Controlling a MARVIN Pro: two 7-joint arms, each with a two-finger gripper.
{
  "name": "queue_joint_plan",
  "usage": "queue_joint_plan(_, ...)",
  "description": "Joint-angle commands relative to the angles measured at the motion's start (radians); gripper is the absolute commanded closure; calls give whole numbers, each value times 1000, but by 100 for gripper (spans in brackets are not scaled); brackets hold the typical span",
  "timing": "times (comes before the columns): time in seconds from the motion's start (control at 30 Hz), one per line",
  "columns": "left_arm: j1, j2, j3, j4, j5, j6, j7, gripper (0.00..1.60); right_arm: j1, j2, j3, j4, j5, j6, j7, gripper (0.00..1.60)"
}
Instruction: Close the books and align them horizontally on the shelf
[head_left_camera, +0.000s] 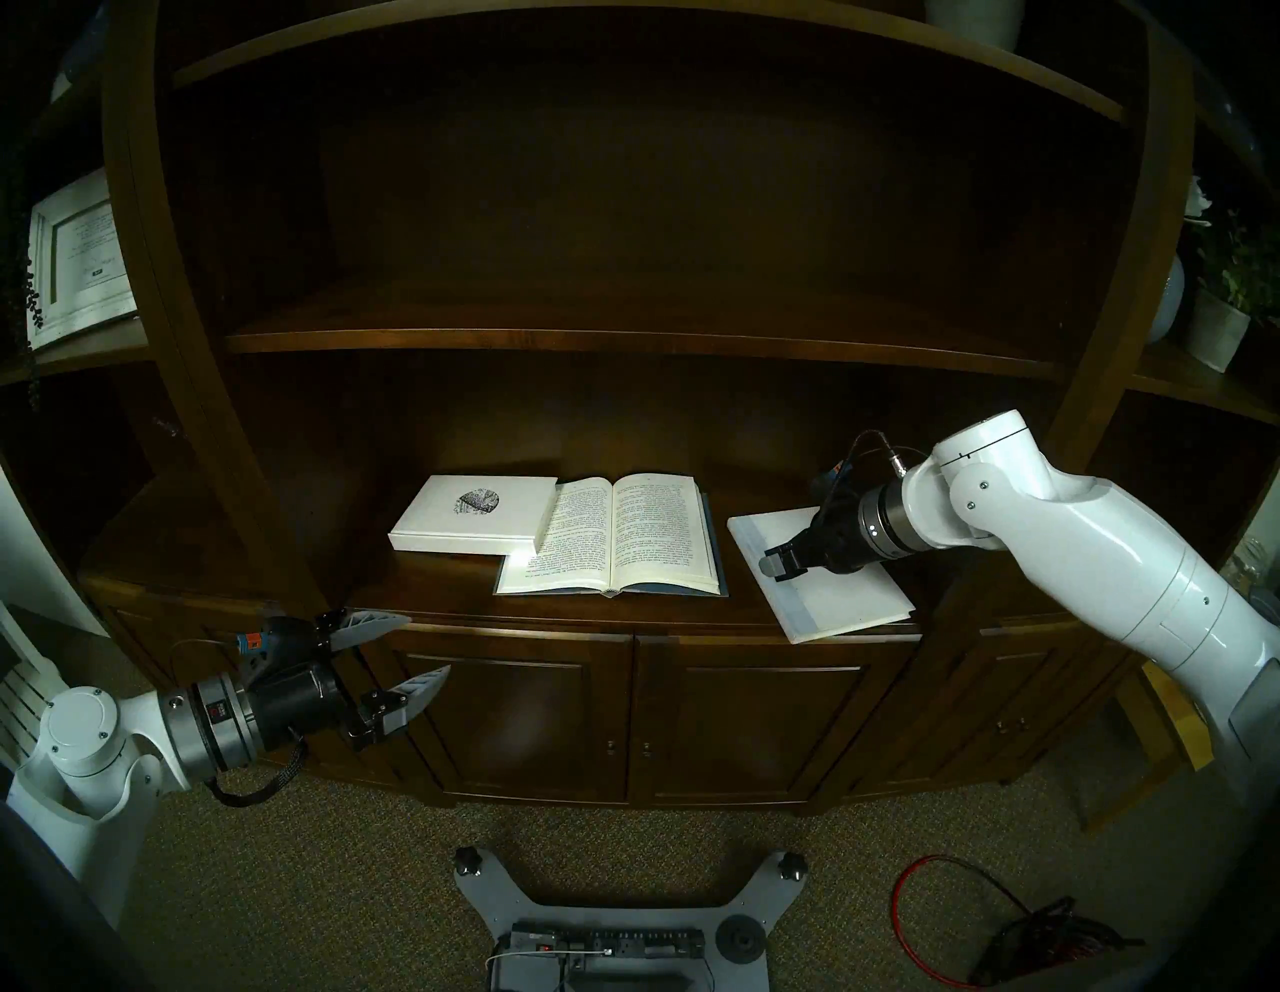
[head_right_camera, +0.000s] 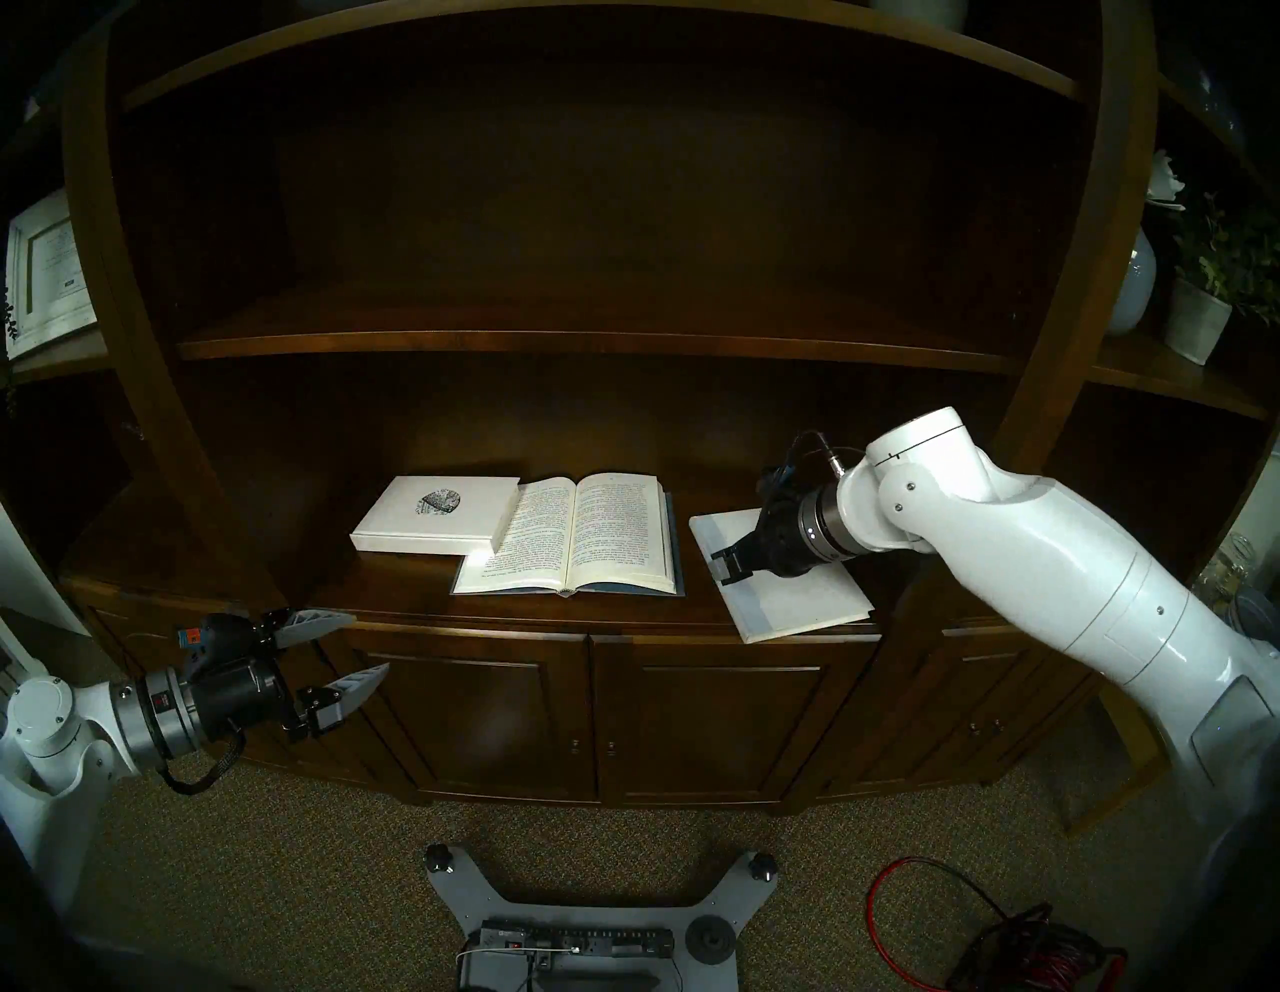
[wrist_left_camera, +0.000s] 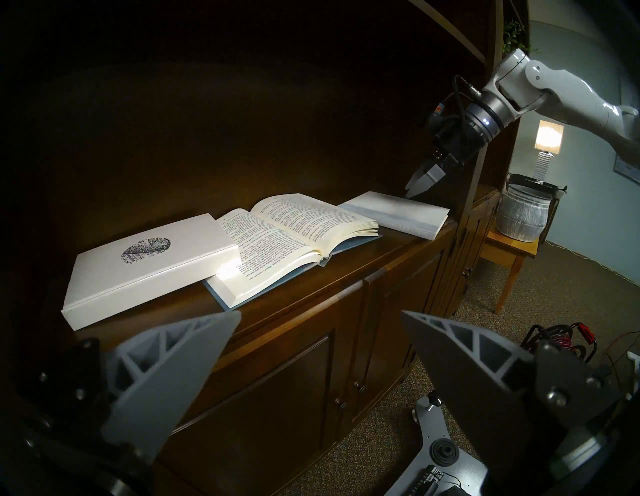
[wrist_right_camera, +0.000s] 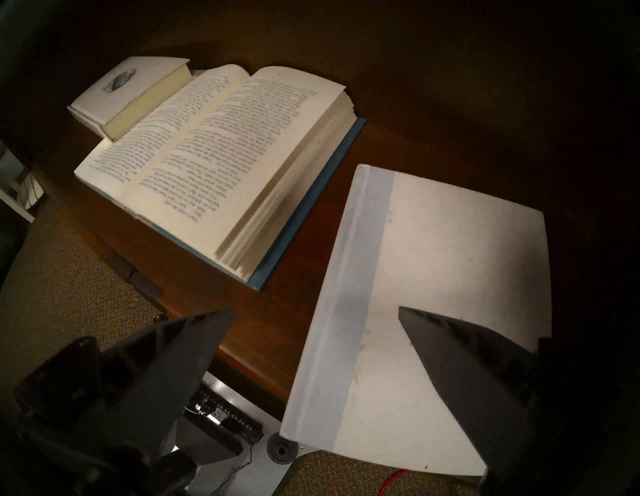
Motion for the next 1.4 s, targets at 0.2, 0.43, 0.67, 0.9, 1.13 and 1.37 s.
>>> queue_joint_plan(0.2, -9, 1, -8, -14, -6, -5, -1, 0, -83, 180, -3, -218, 48, -2, -39, 0)
queue_joint_plan(0.43, -8, 0, -9, -15, -6, -5, -1, 0, -123, 241, 4, -311, 70, -13, -117, 0)
queue_joint_plan(0.67, -8, -1, -10, -16, -7, -5, -1, 0, -159, 312, 22, -430, 150, -84, -191, 0)
queue_joint_plan(0.9, -7, -2, -11, -18, -8, -5, -2, 0, -182, 331, 41, -476, 258, -171, -305, 0)
queue_joint_plan(1.13, -7, -2, -12, -18, -8, -5, -2, 0, -160, 225, 27, -408, 265, -144, -359, 25)
queue_joint_plan(1.37, -7, -2, -11, -17, -8, -5, -2, 0, -112, 145, -19, -307, 228, -131, -344, 90)
